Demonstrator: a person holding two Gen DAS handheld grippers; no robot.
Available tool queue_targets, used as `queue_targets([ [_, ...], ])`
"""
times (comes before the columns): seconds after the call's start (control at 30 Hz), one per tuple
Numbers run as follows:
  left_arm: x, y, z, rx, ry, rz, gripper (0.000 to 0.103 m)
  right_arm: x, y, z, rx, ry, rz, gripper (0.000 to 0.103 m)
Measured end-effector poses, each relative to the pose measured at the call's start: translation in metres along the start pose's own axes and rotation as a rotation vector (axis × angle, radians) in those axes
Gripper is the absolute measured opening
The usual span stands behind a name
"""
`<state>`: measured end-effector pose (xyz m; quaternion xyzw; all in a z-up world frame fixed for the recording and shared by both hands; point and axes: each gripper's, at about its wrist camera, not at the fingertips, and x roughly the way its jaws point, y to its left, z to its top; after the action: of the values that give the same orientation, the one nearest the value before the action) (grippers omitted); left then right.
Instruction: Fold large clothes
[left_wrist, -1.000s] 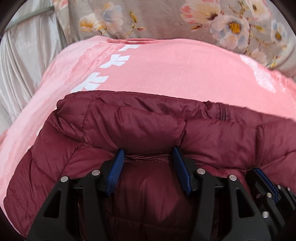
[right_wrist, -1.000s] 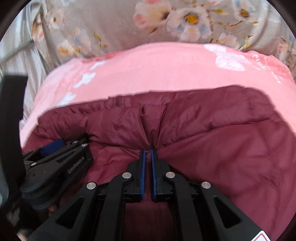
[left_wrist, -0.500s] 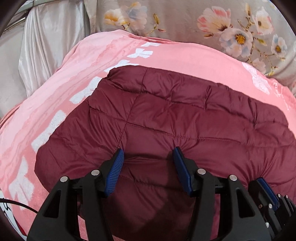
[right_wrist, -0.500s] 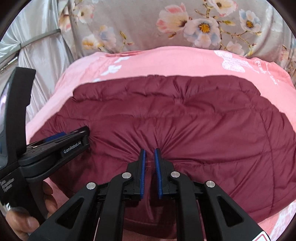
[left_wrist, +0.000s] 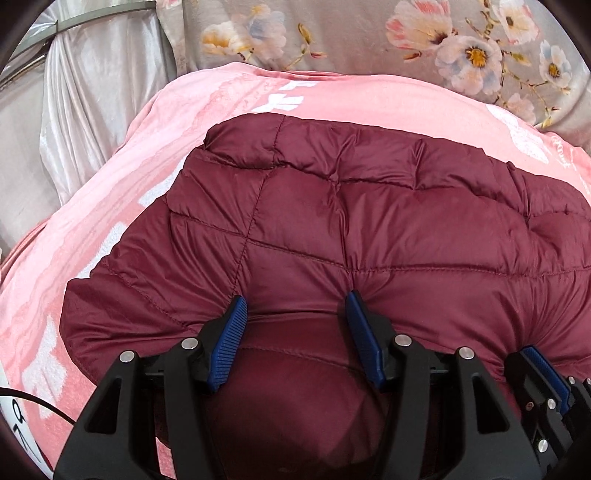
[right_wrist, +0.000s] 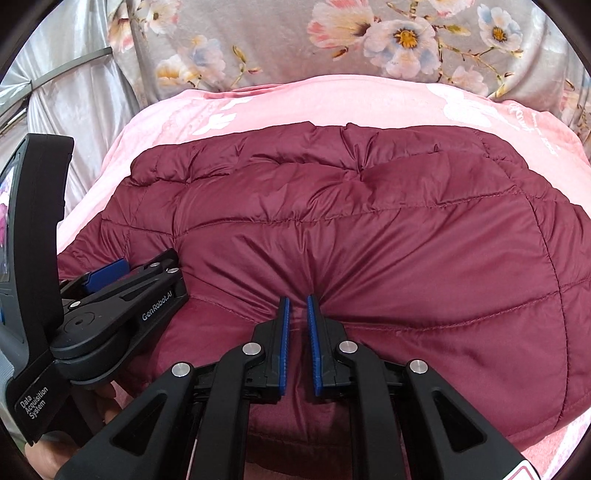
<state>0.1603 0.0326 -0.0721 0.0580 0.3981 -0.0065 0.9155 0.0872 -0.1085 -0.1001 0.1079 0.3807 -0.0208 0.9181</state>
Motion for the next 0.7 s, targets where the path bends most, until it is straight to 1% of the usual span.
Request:
queue_targets([
  [0.13,-0.003,0.005,0.000,-0.017,-0.003,-0.022,0.054,-0.002,-0.001,0.000,0.002,-0.002,0.006,0.011],
  [0.23,-0.014,0.015,-0.002,-0.033,0.002,-0.027,0.056,-0.005,0.003,-0.001,-0.003,-0.013,-0.001,0.011],
  [0.3,-0.028,0.033,-0.006,-0.074,0.006,-0.055,0.055,-0.014,0.011,-0.003,-0.012,-0.028,-0.003,0.013],
  [0.33,-0.035,0.043,-0.007,-0.094,0.007,-0.068,0.056,-0.019,0.014,-0.005,-0.010,-0.035,0.014,0.014],
  [0.4,-0.046,0.065,-0.011,-0.135,0.005,-0.062,0.055,-0.029,0.022,-0.009,-0.015,-0.045,0.048,0.013],
  [0.43,-0.051,0.083,-0.014,-0.171,0.005,-0.054,0.056,-0.034,0.026,-0.011,-0.025,-0.049,0.062,0.013],
  [0.47,-0.052,0.093,-0.015,-0.190,0.008,-0.049,0.060,-0.037,0.029,-0.014,-0.036,-0.049,0.071,0.013],
  [0.53,-0.047,0.120,-0.020,-0.249,0.053,-0.027,0.065,-0.044,0.034,-0.020,-0.059,-0.057,0.070,0.013],
  [0.63,-0.030,0.152,-0.026,-0.370,0.118,-0.063,0.076,-0.047,0.041,-0.029,-0.100,-0.063,0.045,0.014],
  [0.7,-0.017,0.166,-0.029,-0.447,0.158,-0.107,0.085,-0.045,0.040,-0.031,-0.112,-0.062,0.035,0.014],
])
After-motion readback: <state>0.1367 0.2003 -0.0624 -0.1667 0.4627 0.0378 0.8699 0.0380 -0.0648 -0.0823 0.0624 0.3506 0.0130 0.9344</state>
